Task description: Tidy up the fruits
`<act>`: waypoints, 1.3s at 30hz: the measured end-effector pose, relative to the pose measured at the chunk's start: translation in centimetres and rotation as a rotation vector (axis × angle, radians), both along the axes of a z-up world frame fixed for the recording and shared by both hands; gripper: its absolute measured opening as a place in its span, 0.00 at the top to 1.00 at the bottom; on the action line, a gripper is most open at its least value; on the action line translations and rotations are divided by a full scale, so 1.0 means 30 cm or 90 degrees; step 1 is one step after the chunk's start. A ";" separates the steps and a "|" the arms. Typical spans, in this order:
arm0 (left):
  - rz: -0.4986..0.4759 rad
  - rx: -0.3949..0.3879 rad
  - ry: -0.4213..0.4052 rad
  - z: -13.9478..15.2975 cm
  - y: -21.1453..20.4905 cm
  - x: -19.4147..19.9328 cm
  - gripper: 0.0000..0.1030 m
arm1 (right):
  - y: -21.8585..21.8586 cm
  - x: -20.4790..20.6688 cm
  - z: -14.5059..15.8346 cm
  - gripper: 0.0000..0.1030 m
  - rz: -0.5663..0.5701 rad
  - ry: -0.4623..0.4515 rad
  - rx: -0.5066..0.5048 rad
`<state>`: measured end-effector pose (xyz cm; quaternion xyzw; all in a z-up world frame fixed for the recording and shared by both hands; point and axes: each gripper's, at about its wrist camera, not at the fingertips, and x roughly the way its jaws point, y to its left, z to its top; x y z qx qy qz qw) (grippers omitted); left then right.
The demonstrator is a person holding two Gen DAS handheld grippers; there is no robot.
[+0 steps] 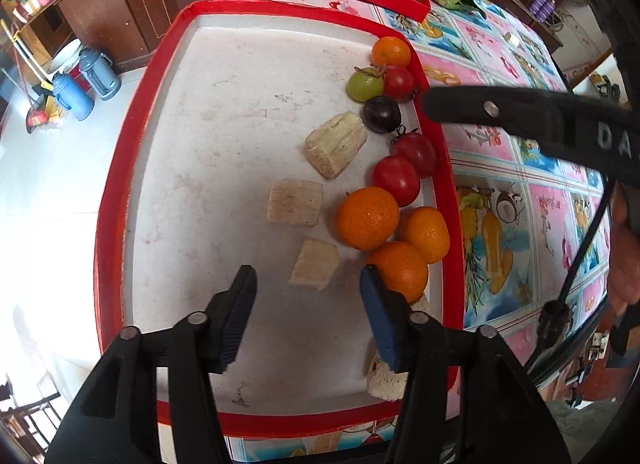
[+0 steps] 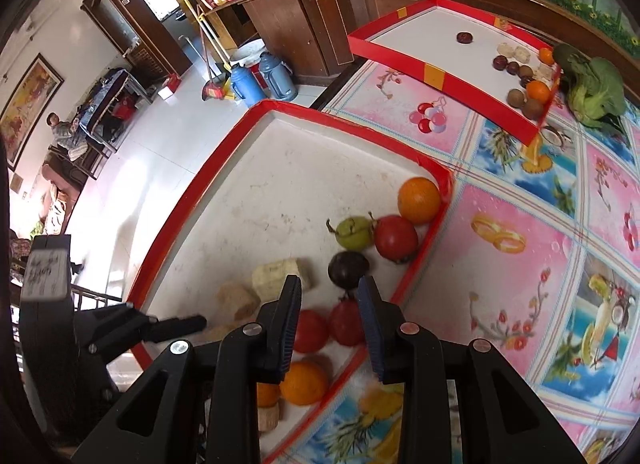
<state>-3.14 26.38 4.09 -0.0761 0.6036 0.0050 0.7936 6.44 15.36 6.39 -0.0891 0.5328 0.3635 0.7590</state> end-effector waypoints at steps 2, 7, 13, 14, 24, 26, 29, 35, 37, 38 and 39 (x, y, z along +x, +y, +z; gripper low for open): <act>0.012 0.001 -0.009 0.009 0.004 -0.016 0.32 | -0.032 -0.017 0.004 0.69 -0.007 0.006 0.006; 0.017 0.007 -0.028 0.042 -0.014 -0.045 0.21 | -0.108 -0.062 -0.008 0.69 -0.023 0.019 0.009; 0.011 0.037 -0.068 0.097 -0.059 -0.068 0.21 | -0.169 -0.118 -0.004 0.68 -0.024 0.016 0.005; 0.011 0.043 -0.071 0.101 -0.065 -0.068 0.21 | -0.177 -0.129 0.000 0.68 -0.022 0.012 0.003; 0.049 0.109 -0.107 0.172 -0.066 -0.095 0.21 | -0.219 -0.198 0.044 0.52 -0.007 -0.024 0.010; 0.056 0.090 -0.100 0.170 -0.051 -0.102 0.21 | -0.219 -0.221 0.048 0.49 0.003 -0.038 0.009; 0.082 0.048 -0.074 0.145 -0.018 -0.111 0.21 | -0.217 -0.253 0.055 0.41 0.020 -0.055 0.018; 0.121 0.065 -0.064 0.134 0.012 -0.148 0.21 | -0.208 -0.288 0.070 0.34 0.032 -0.080 0.025; 0.123 0.078 -0.063 0.141 0.013 -0.153 0.21 | -0.202 -0.291 0.071 0.34 0.034 -0.083 0.029; 0.127 0.086 -0.063 0.146 0.016 -0.155 0.21 | -0.198 -0.292 0.071 0.34 0.035 -0.082 0.030; 0.130 0.093 -0.065 0.153 0.018 -0.158 0.21 | -0.195 -0.292 0.071 0.34 0.037 -0.082 0.031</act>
